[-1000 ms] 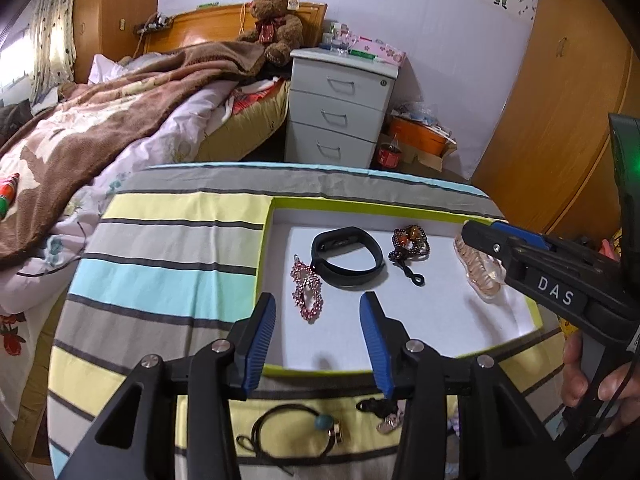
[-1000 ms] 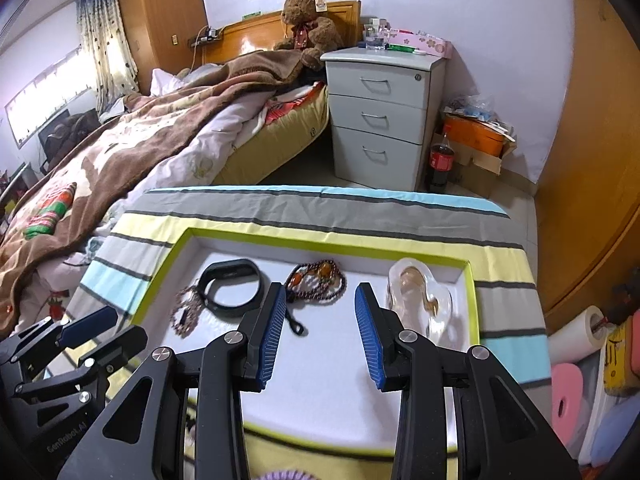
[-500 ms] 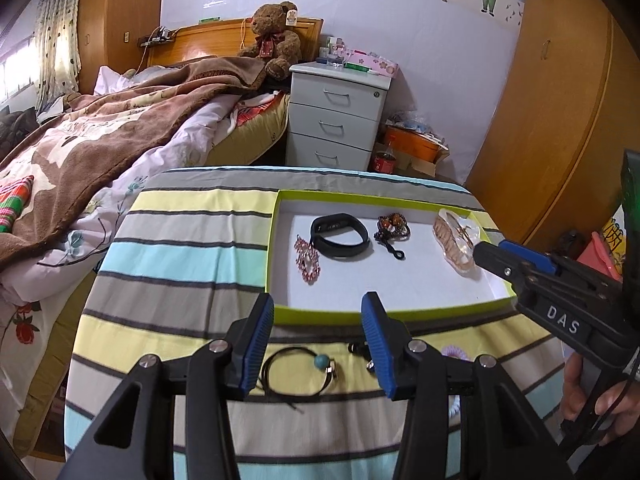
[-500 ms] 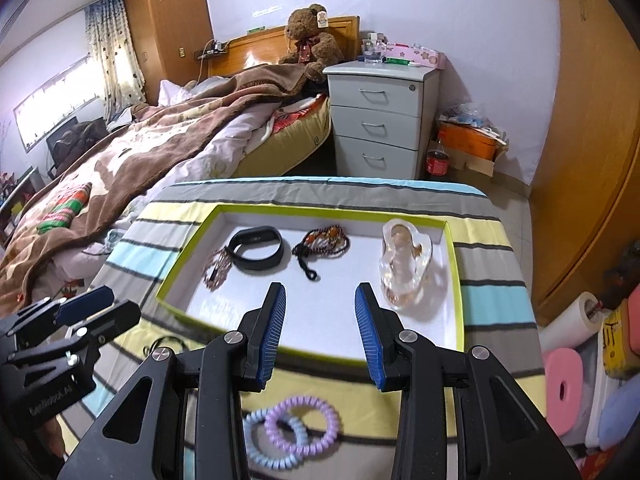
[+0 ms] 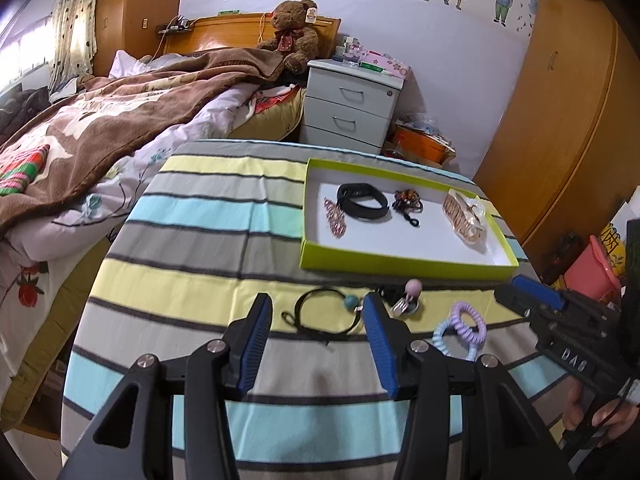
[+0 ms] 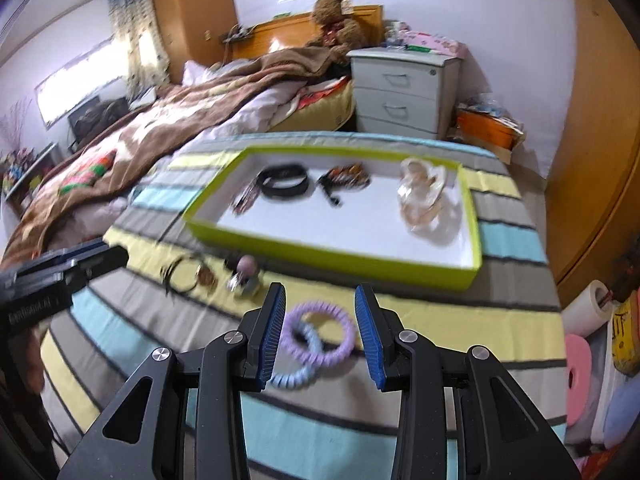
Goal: Organize jewelry
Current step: 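Withdraw both open tools from the box toward the loose hair ties, then close the right tool on the purple coil hair tie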
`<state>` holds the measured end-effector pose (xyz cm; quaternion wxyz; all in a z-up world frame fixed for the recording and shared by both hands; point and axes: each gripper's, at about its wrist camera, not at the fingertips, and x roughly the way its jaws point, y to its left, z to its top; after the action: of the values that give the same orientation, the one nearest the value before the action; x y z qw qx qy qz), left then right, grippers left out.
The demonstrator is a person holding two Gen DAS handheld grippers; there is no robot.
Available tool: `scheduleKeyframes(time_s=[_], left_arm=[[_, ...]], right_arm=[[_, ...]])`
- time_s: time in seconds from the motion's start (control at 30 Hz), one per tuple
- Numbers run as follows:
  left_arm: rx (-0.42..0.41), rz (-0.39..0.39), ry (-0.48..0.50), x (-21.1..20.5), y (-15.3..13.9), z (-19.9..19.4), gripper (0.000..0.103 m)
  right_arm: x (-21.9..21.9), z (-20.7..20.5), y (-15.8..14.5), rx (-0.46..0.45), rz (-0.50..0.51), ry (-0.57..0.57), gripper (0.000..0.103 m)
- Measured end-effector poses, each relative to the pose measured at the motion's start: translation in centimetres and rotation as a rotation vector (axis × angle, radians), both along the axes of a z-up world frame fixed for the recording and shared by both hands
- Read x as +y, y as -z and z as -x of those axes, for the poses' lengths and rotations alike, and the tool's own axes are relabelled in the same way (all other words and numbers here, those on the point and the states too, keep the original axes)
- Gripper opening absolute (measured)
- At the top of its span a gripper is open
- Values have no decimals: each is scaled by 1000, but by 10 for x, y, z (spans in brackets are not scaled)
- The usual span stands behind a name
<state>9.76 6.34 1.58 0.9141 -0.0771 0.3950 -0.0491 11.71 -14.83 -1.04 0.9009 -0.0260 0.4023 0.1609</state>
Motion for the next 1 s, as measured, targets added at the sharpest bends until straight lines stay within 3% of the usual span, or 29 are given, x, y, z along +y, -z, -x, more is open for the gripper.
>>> scheduleKeyframes(time_s=[0.7,0.8,0.97,1.0], left_arm=[[65,19,-50,37,34,27,53],[67,23,-50,39,35,28,53],[74,25,-41,37,36,27,53],[76,26,-41,37,37,27,53]], right_arm=[[28,13,31,12,155,-60,37],[30,14,33,-7,193,-51,26],[29,15,32,-15,207,-46,20],[28,16,32,-19,205,-41,13]])
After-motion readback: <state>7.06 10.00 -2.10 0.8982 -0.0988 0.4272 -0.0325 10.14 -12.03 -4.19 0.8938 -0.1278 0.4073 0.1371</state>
